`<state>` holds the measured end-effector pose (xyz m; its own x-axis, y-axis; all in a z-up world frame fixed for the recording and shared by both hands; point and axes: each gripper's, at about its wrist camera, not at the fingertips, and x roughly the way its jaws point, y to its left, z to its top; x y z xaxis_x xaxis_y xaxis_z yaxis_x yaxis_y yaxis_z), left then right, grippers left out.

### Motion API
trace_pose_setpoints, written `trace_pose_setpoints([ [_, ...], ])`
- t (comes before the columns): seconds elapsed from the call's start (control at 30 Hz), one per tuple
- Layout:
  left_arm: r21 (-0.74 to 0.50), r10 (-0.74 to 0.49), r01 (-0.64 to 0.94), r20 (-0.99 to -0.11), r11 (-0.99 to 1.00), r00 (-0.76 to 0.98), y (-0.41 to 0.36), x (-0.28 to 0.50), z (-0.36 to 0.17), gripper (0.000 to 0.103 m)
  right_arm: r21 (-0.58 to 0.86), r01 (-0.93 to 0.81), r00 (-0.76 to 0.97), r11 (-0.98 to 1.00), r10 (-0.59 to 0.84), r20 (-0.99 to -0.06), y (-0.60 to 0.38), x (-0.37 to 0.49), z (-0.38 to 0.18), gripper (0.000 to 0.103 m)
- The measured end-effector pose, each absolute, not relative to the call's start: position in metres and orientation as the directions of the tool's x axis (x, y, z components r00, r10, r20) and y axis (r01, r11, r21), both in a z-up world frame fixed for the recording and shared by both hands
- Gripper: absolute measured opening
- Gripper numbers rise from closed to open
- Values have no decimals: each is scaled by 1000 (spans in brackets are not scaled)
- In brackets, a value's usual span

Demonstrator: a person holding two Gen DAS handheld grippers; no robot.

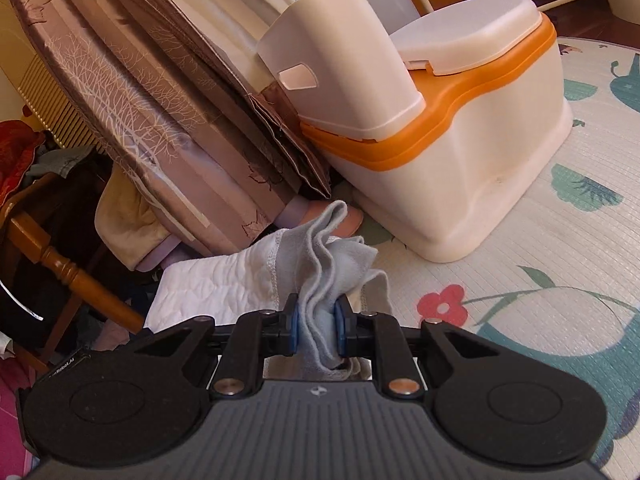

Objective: Fold clothes

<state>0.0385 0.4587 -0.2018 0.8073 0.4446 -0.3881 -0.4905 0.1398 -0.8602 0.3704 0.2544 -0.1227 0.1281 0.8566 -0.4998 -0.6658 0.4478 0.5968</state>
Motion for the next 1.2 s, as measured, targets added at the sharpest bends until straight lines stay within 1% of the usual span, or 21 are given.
trace_pose_setpoints([
  [0.03,-812,432,-572,-477,118,765,460,42,-210,33,584,-659,146,474,842,-519,263,372,-126,21],
  [0.07,-737,402,-669,-587,93,703,460,47,-220,33,541,-644,184,540,796,-576,272,374,-133,24],
  [0.1,-714,377,-698,-630,64,679,459,46,-230,33,494,-626,220,603,745,-630,281,375,-141,45],
  [0.13,-736,375,-676,-615,43,694,458,40,-236,35,436,-609,258,663,685,-681,289,375,-149,53],
  [0.17,-741,380,-670,-608,44,697,457,37,-237,41,391,-601,287,697,645,-709,290,371,-154,52],
  [0.2,-733,382,-678,-612,53,692,457,37,-237,43,402,-600,292,692,657,-695,286,366,-153,51],
  [0.27,-727,379,-684,-618,56,689,457,37,-237,43,417,-604,298,679,677,-672,277,357,-152,51],
  [0.4,-717,344,-691,-630,87,697,457,46,-235,43,369,-649,290,665,665,-688,256,339,-139,51],
  [0.47,-705,327,-698,-634,130,701,454,51,-235,27,405,-626,283,666,678,-678,237,331,-133,52],
  [0.53,-688,329,-713,-648,133,687,452,48,-231,23,441,-592,278,674,685,-674,217,322,-130,52],
  [0.63,-642,363,-753,-674,142,643,451,34,-221,23,464,-560,267,687,679,-684,187,306,-126,52],
  [0.7,-606,352,-783,-709,140,611,451,35,-222,31,468,-556,257,687,677,-689,169,291,-121,52],
  [0.73,-561,376,-811,-724,167,578,446,37,-216,50,469,-554,252,687,676,-692,160,283,-117,52],
  [0.77,-495,423,-844,-733,207,533,438,40,-205,62,467,-555,248,688,673,-697,152,274,-111,52],
  [0.83,-350,518,-896,-732,272,443,421,46,-183,62,465,-551,247,693,668,-702,136,256,-96,52],
  [0.87,-310,537,-908,-733,283,418,413,47,-174,62,466,-546,251,696,666,-702,128,247,-87,52],
  [0.93,-306,517,-909,-749,284,414,397,46,-157,62,469,-537,264,701,668,-696,108,228,-64,54],
  [1.03,-322,456,-898,-778,300,432,373,45,-128,64,450,-525,296,722,651,-699,79,200,-28,65],
  [1.1,-303,438,-881,-779,362,448,353,46,-102,72,436,-514,317,739,636,-704,54,178,0,72],
  [1.13,-285,436,-872,-777,398,453,342,47,-87,81,429,-508,327,747,628,-707,42,167,14,76],
  [1.2,-255,428,-848,-774,465,468,321,44,-58,84,415,-497,343,762,612,-712,16,145,42,82],
])
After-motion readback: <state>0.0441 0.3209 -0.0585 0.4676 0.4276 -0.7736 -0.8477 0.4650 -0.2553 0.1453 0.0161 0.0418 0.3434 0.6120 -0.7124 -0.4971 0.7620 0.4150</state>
